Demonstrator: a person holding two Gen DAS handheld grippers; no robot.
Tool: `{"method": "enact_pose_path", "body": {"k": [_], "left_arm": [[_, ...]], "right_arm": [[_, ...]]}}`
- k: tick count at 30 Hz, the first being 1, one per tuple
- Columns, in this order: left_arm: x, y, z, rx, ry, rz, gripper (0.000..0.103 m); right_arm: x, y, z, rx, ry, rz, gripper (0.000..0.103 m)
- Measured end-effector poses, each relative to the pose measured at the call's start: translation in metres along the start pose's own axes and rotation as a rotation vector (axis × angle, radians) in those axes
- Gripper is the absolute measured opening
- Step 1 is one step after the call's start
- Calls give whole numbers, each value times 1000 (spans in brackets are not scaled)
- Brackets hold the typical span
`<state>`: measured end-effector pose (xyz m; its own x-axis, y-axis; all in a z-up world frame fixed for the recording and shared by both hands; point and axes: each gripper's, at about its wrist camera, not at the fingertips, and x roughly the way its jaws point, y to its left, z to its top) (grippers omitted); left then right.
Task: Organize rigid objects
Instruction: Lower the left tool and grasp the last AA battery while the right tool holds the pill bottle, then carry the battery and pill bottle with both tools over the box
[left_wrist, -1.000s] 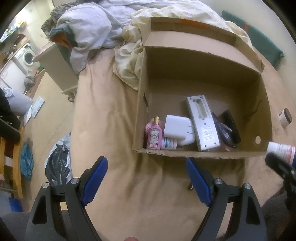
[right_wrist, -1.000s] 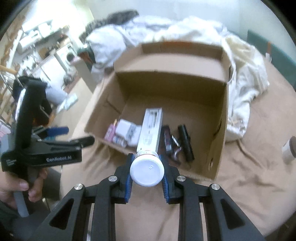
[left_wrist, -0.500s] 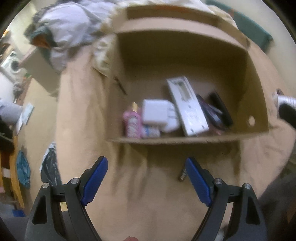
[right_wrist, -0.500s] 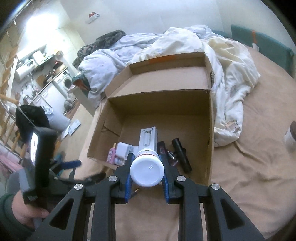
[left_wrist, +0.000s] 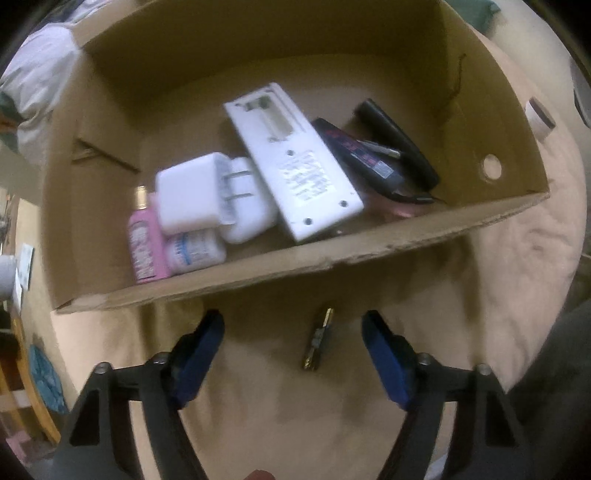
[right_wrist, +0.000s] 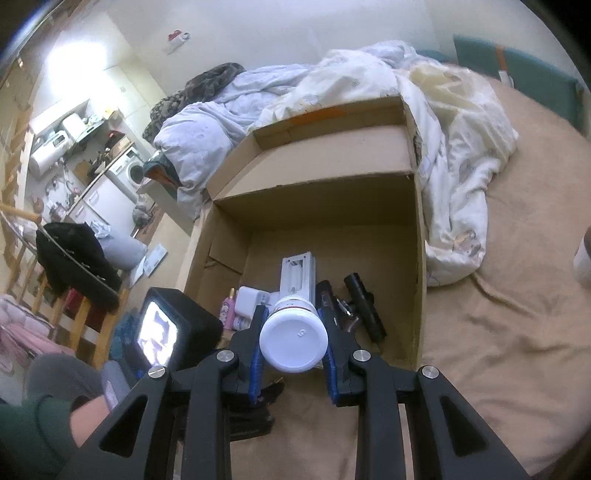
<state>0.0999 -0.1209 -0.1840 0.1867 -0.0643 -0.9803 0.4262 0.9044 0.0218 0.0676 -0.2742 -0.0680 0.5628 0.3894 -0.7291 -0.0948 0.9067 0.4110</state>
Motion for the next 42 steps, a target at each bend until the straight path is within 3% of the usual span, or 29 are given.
{"method": "enact_pose_path", "body": {"k": [3, 6, 9, 12, 14, 17, 22, 29, 37, 42], "left_arm": [[7, -4, 0, 9, 13, -24, 69], [13, -7, -1, 15, 15, 5, 67], [21, -7, -4, 19, 32, 13, 44], [23, -6, -6, 23, 30, 18, 36], [22, -5, -7, 22, 29, 14, 22], [20, -4, -6, 22, 20, 17, 10], [5, 2, -4, 13, -25, 30, 9], [-46, 21, -18, -62, -82, 4, 9], [-136, 39, -9, -108, -292, 35, 9], [-153, 41, 16, -110, -343, 73, 9]], "right_arm": [[2, -7, 0, 27, 13, 1, 28], [3, -10, 0, 36, 17, -5, 28], [4, -10, 0, 40, 16, -5, 28], [4, -10, 1, 37, 16, -10, 28], [4, -10, 1, 37, 16, -11, 28], [5, -9, 1, 32, 17, -19, 28], [7, -14, 1, 39, 21, -42, 28], [3, -21, 0, 52, 15, -50, 28], [3, -18, 6, 37, 6, -63, 28], [13, -17, 16, 4, 18, -89, 28]]}}
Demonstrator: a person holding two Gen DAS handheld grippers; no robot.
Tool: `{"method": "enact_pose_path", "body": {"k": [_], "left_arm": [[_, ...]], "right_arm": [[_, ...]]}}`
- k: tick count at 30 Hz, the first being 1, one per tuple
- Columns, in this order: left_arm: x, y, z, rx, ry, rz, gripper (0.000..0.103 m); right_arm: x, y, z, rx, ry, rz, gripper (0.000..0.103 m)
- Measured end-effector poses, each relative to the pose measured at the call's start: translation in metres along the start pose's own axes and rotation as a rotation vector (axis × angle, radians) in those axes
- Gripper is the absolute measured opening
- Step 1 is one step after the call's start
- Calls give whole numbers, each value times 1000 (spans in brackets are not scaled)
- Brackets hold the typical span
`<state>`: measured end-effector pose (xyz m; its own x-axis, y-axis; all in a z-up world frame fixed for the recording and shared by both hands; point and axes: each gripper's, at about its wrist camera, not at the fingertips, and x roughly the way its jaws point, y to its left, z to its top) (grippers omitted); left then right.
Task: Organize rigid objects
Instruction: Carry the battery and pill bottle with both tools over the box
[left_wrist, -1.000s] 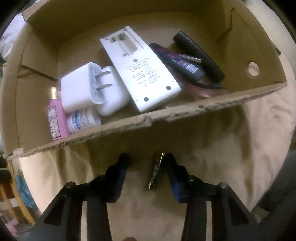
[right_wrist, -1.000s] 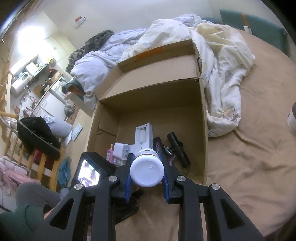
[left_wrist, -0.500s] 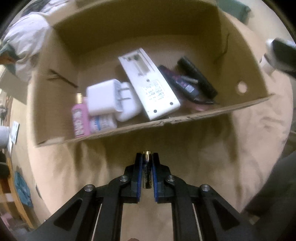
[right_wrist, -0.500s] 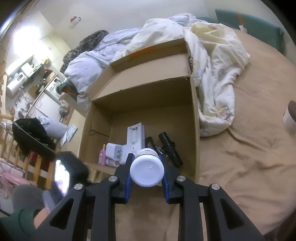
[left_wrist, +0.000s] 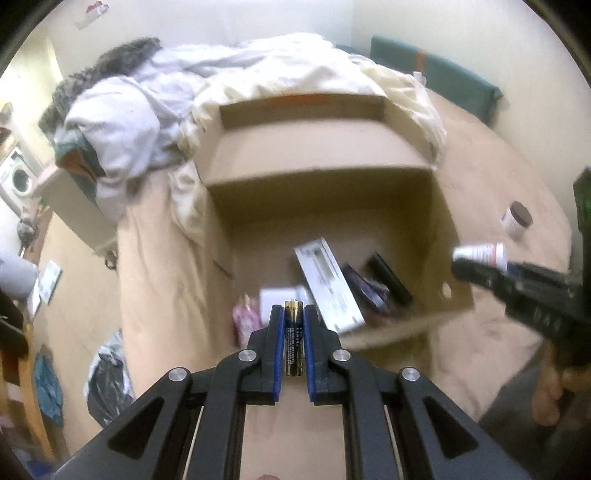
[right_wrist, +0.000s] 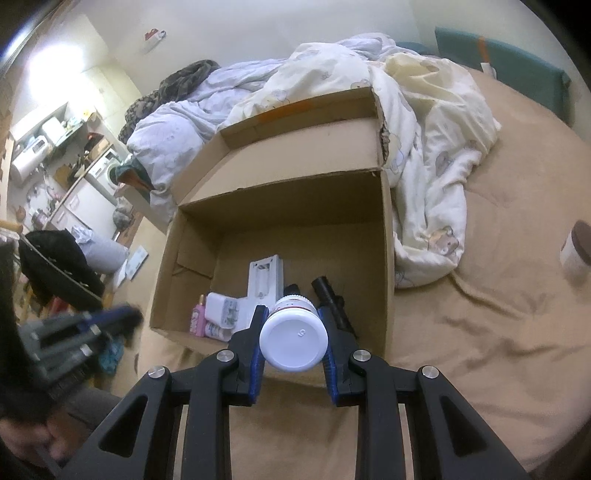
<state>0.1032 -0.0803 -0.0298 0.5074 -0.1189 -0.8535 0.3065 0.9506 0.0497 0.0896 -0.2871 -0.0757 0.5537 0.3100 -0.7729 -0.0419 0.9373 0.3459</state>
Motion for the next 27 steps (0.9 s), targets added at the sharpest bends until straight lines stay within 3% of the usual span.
{"method": "enact_pose_path", "body": {"k": [11, 20, 27], "left_arm": [[64, 8, 23, 2, 46, 48, 9], [116, 6, 7, -2, 134, 50, 9], [129, 2, 1, 2, 176, 47, 9]], "right_arm": [[54, 15, 19, -57, 79, -37, 28], [99, 18, 2, -11, 247, -10, 28], [109, 21, -8, -7, 298, -23, 28]]}}
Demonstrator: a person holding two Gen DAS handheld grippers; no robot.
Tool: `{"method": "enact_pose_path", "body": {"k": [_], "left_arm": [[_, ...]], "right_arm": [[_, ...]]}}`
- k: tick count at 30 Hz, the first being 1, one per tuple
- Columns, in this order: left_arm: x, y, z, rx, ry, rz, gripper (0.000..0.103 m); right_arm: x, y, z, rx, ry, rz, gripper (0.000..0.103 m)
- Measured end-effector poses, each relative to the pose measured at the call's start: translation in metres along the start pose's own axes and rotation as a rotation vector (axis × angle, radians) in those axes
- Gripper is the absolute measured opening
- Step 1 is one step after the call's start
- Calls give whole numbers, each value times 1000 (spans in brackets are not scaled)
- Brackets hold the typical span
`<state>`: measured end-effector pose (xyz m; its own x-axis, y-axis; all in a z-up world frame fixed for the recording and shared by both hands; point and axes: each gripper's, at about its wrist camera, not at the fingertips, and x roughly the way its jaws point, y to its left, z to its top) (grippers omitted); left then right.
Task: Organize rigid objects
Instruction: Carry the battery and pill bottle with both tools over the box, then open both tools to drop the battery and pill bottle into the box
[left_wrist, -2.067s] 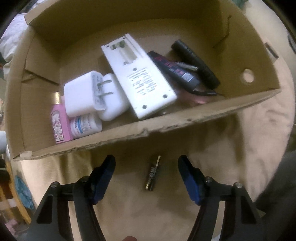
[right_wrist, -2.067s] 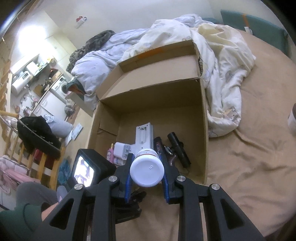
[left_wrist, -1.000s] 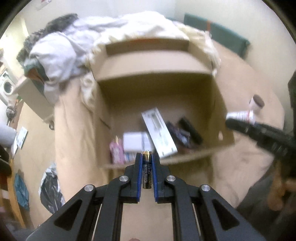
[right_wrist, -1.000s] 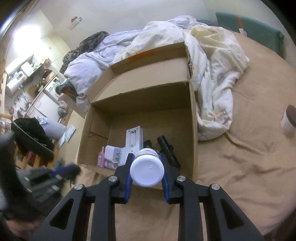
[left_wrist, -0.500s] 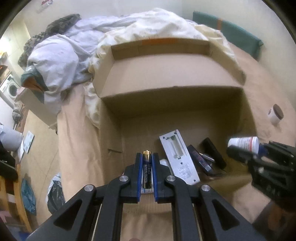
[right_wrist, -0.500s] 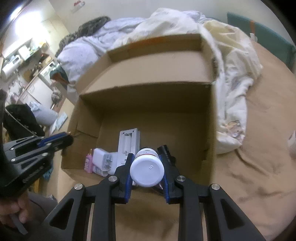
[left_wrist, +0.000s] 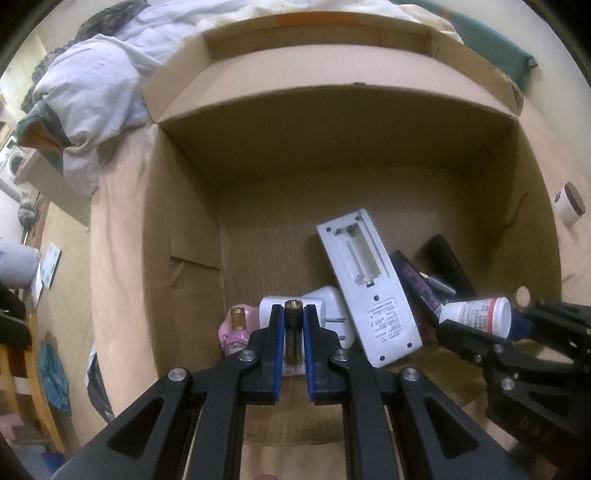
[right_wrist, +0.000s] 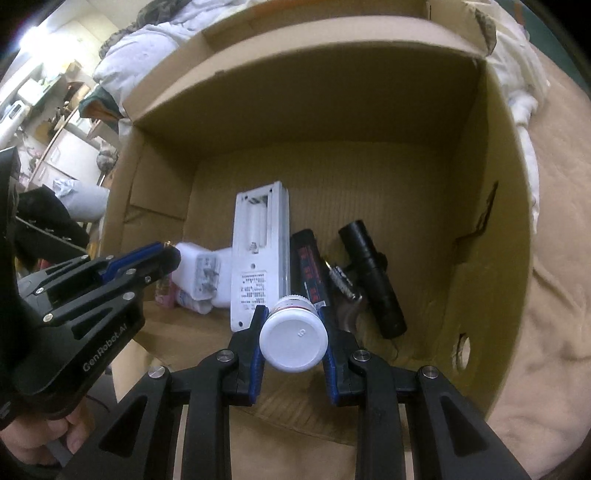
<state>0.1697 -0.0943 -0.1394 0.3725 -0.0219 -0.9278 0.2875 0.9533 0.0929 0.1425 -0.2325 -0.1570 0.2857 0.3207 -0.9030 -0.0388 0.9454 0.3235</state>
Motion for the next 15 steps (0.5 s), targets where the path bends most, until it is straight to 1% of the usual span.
{"method": "enact_pose_path", "body": {"k": [5, 8, 11, 12, 13, 14, 15], "left_arm": [[8, -1, 0, 6, 24, 9, 9], [10, 0, 0, 3, 25, 17, 9], [12, 0, -1, 4, 22, 29, 9], [12, 0, -1, 9, 20, 37, 9], [13, -1, -1, 12, 19, 46, 9], [13, -1, -1, 10, 20, 51, 11], [12, -2, -1, 7, 19, 52, 14]], "right_arm": [[3, -4, 0, 20, 15, -11, 28], [3, -10, 1, 47, 18, -15, 28], [0, -12, 5, 63, -1, -31, 29], [-4, -14, 6, 77, -17, -19, 29], [-9, -16, 7, 90, -36, -8, 36], [-13, -18, 8, 99, -53, -5, 50], [-17, -19, 9, 105, -72, 17, 51]]}}
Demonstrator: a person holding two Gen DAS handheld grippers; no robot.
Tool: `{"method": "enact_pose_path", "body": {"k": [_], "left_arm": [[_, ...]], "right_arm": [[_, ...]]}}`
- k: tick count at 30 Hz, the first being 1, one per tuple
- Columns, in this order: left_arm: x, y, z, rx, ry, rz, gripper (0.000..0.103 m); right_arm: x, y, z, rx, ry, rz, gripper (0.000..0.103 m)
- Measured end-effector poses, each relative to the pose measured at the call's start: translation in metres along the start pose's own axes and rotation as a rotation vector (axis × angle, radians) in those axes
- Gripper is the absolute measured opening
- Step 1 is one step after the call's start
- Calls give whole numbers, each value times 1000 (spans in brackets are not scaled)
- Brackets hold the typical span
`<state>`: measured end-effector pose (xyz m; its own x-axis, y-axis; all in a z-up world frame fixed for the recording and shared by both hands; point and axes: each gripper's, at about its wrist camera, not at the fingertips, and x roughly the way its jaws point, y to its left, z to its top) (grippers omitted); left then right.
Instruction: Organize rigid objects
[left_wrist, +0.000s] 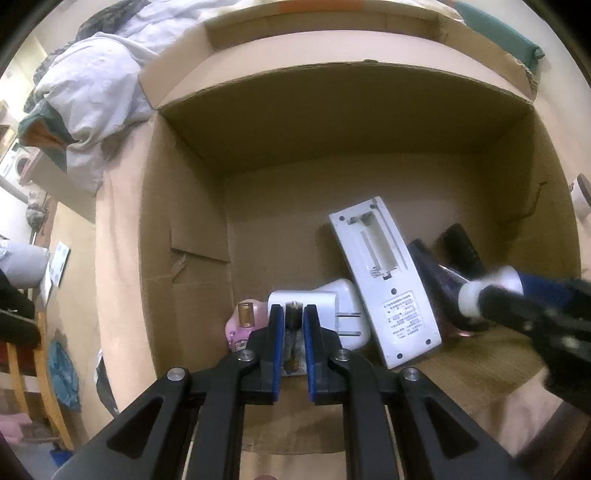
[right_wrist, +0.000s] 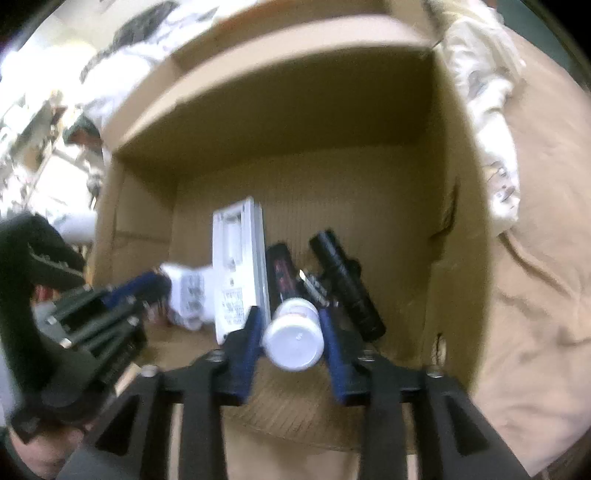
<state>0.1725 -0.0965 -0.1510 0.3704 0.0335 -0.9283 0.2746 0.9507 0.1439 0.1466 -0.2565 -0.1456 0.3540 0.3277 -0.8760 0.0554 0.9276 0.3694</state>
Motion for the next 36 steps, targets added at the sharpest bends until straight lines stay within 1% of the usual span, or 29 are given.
{"method": "enact_pose_path", "body": {"k": [1, 2, 3, 4, 5, 6, 7, 8, 10, 12, 13, 14, 16, 18, 22, 24, 26, 28, 30, 31, 32, 35, 36], "left_arm": [[-1, 0, 0, -6, -1, 0, 24], [-2, 0, 0, -11, -3, -4, 39], [-3, 0, 0, -19, -4, -15, 48], [-5, 1, 0, -23, -7, -24, 59], [-7, 1, 0, -28, -15, -29, 60], [-9, 1, 0, -33, -22, -31, 60], [-11, 2, 0, -36, -27, -34, 65], [-15, 2, -1, -46, -33, -44, 77], [-22, 4, -1, -65, -48, -63, 88], [-29, 7, -1, -80, -58, -75, 91], [-32, 9, 0, -88, -62, -81, 94], [-38, 11, -1, -102, -67, -92, 97], [-46, 15, -1, -121, -80, -106, 97], [-52, 16, -2, -121, -87, -94, 98], [-71, 19, -2, -113, -97, -30, 97], [-87, 26, -3, -121, -139, -15, 97], [-109, 31, -9, -130, -210, -4, 97], [-128, 36, -14, -151, -266, 27, 97], [-150, 42, -23, -186, -315, 42, 97], [-158, 44, -28, -196, -331, 37, 97], [-167, 48, -34, -208, -353, 14, 97], [-184, 54, -48, -222, -374, -68, 98], [-188, 54, -52, -223, -381, -66, 97]], "right_arm": [[-3, 0, 2, 1, -11, 11, 55], [-6, 3, 2, -10, -26, 9, 60], [-9, 6, 3, -28, -47, 9, 64], [-13, 9, 3, -46, -71, 8, 75], [-18, 12, 3, -62, -98, -8, 92], [-23, 15, 2, -78, -135, -25, 99], [-28, 15, 5, -81, -162, -27, 103], [-32, 14, 6, -76, -184, -17, 103], [-38, 9, 8, -48, -206, 15, 103], [-42, 5, 10, -22, -211, 37, 103], [-43, 4, 10, -13, -217, 39, 103], [-45, 3, 10, -10, -225, 35, 103], [-50, 3, 9, 2, -244, 16, 103], [-56, 3, 6, 6, -266, 19, 103], [-76, 2, -1, 19, -311, 15, 103], [-85, 2, -3, 21, -314, -1, 103], [-95, 3, -5, 19, -318, 2, 103], [-108, 10, -9, -16, -324, -8, 103], [-123, 18, -18, -62, -351, -44, 103], [-130, 22, -22, -80, -364, -55, 103], [-137, 25, -26, -94, -379, -60, 103], [-162, 35, -44, -132, -433, -75, 103], [-168, 37, -49, -140, -448, -88, 103]]}}
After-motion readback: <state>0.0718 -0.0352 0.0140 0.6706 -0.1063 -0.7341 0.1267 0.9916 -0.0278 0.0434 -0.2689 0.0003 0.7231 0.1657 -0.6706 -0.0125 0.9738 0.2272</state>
